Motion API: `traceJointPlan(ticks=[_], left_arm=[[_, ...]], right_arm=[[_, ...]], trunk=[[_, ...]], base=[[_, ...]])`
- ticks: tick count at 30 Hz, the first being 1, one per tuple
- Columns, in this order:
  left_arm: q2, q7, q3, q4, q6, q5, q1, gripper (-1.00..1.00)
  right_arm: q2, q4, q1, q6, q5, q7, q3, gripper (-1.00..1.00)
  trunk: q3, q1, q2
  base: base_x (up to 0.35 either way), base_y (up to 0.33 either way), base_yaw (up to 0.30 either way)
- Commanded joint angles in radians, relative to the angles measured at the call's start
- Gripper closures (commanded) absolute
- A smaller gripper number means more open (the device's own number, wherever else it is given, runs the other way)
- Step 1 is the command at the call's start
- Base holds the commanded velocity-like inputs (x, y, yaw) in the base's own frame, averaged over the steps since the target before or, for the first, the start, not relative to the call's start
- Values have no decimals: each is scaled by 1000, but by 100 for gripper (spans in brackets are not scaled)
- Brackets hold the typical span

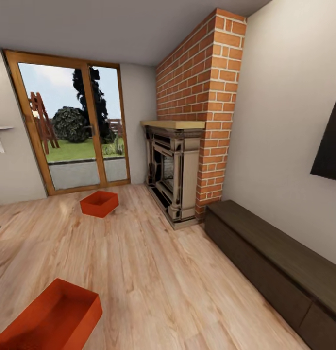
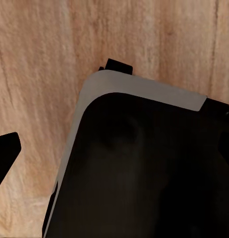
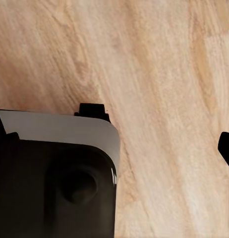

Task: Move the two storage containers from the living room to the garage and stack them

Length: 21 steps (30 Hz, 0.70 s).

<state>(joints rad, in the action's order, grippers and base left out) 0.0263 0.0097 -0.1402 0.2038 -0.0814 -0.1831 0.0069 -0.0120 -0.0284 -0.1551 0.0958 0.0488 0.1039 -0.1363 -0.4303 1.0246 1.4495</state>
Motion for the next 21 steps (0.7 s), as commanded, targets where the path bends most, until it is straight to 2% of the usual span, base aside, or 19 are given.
traceJointPlan(ticks=[1, 11, 21], left_arm=[[0, 1, -1, 4, -8, -10, 1, -100], [-1, 1, -1, 5, -8, -10, 1, -100], [-2, 1, -2, 5, 31, -11, 1, -100]], right_arm=[[0, -3, -1, 5, 5, 2, -8, -100], [0, -3, -1, 5, 5, 2, -8, -100], [0, -3, -1, 4, 5, 0, -9, -100]], trunk=[[-1, 0, 0], [-1, 0, 0], [-1, 0, 0]], base=[[215, 0, 281], [143, 0, 281], [14, 0, 281]])
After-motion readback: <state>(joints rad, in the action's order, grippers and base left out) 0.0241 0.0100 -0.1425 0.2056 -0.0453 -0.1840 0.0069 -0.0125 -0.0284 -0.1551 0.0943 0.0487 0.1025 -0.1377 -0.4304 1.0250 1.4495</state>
